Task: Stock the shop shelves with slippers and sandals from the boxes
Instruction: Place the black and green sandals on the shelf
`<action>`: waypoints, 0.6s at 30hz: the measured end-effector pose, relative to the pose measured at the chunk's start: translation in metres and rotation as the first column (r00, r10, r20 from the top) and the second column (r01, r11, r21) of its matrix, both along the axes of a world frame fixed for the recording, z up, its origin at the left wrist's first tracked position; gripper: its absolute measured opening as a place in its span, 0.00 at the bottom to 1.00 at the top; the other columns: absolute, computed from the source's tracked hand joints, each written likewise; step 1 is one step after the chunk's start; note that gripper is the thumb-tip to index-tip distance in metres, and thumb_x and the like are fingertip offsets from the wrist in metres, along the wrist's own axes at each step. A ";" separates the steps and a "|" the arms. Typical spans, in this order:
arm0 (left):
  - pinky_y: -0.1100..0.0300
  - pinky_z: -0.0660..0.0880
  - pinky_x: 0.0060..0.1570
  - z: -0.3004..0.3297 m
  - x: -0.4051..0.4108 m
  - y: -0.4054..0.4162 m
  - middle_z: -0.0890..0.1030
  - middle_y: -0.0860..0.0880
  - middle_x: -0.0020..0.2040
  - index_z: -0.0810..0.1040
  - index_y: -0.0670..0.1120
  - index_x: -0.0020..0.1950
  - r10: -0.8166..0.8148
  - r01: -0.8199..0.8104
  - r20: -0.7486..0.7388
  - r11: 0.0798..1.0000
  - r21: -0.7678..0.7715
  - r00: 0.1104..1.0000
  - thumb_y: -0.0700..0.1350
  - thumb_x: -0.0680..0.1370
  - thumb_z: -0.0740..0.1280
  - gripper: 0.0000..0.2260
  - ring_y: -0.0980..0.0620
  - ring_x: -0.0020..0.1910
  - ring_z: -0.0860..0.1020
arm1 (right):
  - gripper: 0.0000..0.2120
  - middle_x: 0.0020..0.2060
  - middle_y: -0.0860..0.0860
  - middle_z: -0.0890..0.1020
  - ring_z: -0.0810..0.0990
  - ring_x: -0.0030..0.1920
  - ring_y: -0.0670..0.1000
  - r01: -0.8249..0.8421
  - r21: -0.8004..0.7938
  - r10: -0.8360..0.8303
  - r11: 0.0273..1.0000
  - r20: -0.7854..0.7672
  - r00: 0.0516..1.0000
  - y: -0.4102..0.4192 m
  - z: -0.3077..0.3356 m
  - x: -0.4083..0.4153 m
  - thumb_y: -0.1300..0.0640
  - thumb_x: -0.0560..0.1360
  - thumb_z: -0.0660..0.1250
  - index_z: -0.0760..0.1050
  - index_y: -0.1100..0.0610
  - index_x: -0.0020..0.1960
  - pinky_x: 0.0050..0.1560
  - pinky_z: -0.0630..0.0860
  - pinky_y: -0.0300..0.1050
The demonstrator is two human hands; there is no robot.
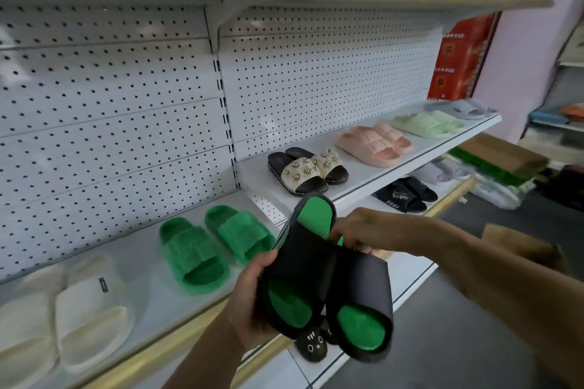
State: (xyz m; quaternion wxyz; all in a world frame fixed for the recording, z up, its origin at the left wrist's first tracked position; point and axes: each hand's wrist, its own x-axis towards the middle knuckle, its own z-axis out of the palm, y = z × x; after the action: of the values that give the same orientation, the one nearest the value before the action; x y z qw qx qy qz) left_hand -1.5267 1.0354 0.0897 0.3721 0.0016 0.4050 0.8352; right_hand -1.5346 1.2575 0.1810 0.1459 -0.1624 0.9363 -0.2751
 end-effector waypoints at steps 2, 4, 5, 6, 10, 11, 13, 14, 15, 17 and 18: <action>0.33 0.60 0.70 0.001 -0.003 0.009 0.74 0.34 0.67 0.76 0.39 0.67 -0.012 0.013 -0.015 0.998 0.057 1.000 0.55 0.75 0.62 0.27 0.36 0.64 0.73 | 0.17 0.38 0.52 0.72 0.70 0.38 0.46 0.020 -0.050 -0.021 0.999 -0.025 0.999 0.001 -0.006 -0.004 0.52 0.78 0.60 0.76 0.67 0.48 0.39 0.67 0.37; 0.37 0.77 0.55 0.010 -0.002 0.023 0.80 0.36 0.60 0.81 0.39 0.61 -0.025 0.025 0.003 0.990 0.136 1.000 0.54 0.76 0.58 0.24 0.38 0.56 0.80 | 0.19 0.32 0.44 0.70 0.69 0.34 0.42 0.073 -0.114 -0.079 0.991 -0.047 0.996 0.003 -0.009 -0.005 0.44 0.79 0.62 0.74 0.57 0.38 0.38 0.66 0.35; 0.41 0.80 0.50 0.012 -0.002 0.030 0.82 0.37 0.56 0.84 0.40 0.56 -0.031 0.030 -0.001 0.987 0.157 1.000 0.54 0.77 0.55 0.25 0.40 0.51 0.83 | 0.19 0.28 0.42 0.68 0.67 0.31 0.40 0.093 -0.133 -0.104 0.987 -0.081 0.991 0.006 -0.009 -0.007 0.42 0.78 0.62 0.71 0.54 0.34 0.35 0.64 0.33; 0.42 0.79 0.50 0.015 -0.003 0.038 0.83 0.38 0.54 0.85 0.40 0.54 -0.040 0.040 -0.003 0.985 0.166 0.999 0.54 0.77 0.54 0.25 0.41 0.49 0.83 | 0.20 0.26 0.42 0.68 0.67 0.29 0.40 0.103 -0.143 -0.119 0.984 -0.108 0.987 0.010 -0.009 -0.010 0.42 0.77 0.63 0.69 0.51 0.31 0.33 0.64 0.33; 0.32 0.61 0.69 0.010 -0.020 0.067 0.80 0.37 0.59 0.81 0.41 0.61 -0.030 0.032 -0.019 0.986 0.164 0.999 0.54 0.76 0.56 0.25 0.39 0.55 0.78 | 0.22 0.22 0.42 0.66 0.65 0.25 0.40 0.153 -0.170 -0.178 0.973 -0.143 0.974 0.038 -0.009 -0.022 0.46 0.77 0.66 0.69 0.46 0.25 0.29 0.62 0.32; 0.33 0.62 0.69 0.008 -0.026 0.075 0.79 0.36 0.60 0.80 0.40 0.63 -0.032 0.035 -0.025 0.987 0.157 0.999 0.53 0.75 0.58 0.25 0.38 0.55 0.77 | 0.22 0.22 0.42 0.66 0.64 0.25 0.41 0.166 -0.181 -0.193 0.969 -0.141 0.971 0.047 -0.009 -0.026 0.46 0.77 0.66 0.68 0.47 0.25 0.29 0.61 0.32; 0.41 0.72 0.63 0.007 -0.036 0.092 0.80 0.36 0.58 0.80 0.39 0.61 0.014 -0.009 -0.052 0.996 0.093 0.999 0.50 0.73 0.61 0.23 0.40 0.52 0.79 | 0.22 0.22 0.43 0.65 0.63 0.25 0.42 0.171 -0.178 -0.198 0.969 -0.145 0.969 0.066 -0.012 -0.035 0.45 0.75 0.68 0.66 0.50 0.26 0.29 0.60 0.34; 0.46 0.75 0.58 0.007 -0.042 0.101 0.81 0.37 0.56 0.82 0.38 0.59 0.042 -0.038 -0.065 0.998 0.057 0.997 0.49 0.72 0.62 0.22 0.41 0.51 0.80 | 0.23 0.22 0.43 0.64 0.63 0.25 0.42 0.168 -0.158 -0.193 0.973 -0.157 0.969 0.075 -0.012 -0.042 0.44 0.74 0.68 0.65 0.51 0.27 0.29 0.60 0.35; 0.48 0.75 0.56 0.007 -0.046 0.110 0.81 0.37 0.55 0.82 0.39 0.58 0.063 -0.061 -0.076 0.998 0.031 0.995 0.48 0.72 0.62 0.21 0.41 0.50 0.80 | 0.23 0.22 0.44 0.64 0.63 0.25 0.42 0.166 -0.139 -0.188 0.976 -0.166 0.968 0.085 -0.012 -0.049 0.44 0.74 0.69 0.65 0.52 0.27 0.29 0.59 0.35; 0.49 0.75 0.56 0.006 -0.057 0.127 0.81 0.37 0.56 0.82 0.39 0.59 0.092 -0.094 -0.103 0.995 -0.017 0.990 0.46 0.73 0.61 0.19 0.42 0.52 0.79 | 0.23 0.22 0.44 0.64 0.62 0.26 0.42 0.163 -0.132 -0.184 0.978 -0.170 0.968 0.106 -0.011 -0.065 0.43 0.73 0.70 0.65 0.52 0.27 0.30 0.60 0.38; 0.49 0.75 0.56 0.007 -0.062 0.136 0.81 0.38 0.56 0.81 0.40 0.59 0.095 -0.101 -0.125 0.994 -0.047 0.988 0.46 0.73 0.62 0.19 0.42 0.52 0.79 | 0.23 0.22 0.44 0.64 0.62 0.26 0.42 0.155 -0.136 -0.178 0.978 -0.173 0.969 0.116 -0.010 -0.072 0.43 0.72 0.70 0.65 0.52 0.27 0.30 0.60 0.39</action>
State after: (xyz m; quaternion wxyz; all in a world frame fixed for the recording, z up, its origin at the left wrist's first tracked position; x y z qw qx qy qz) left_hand -1.5890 1.1714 0.0966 0.3049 0.0231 0.4488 0.8397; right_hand -1.6064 1.3735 0.1712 0.0250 -0.1164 0.9377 -0.3266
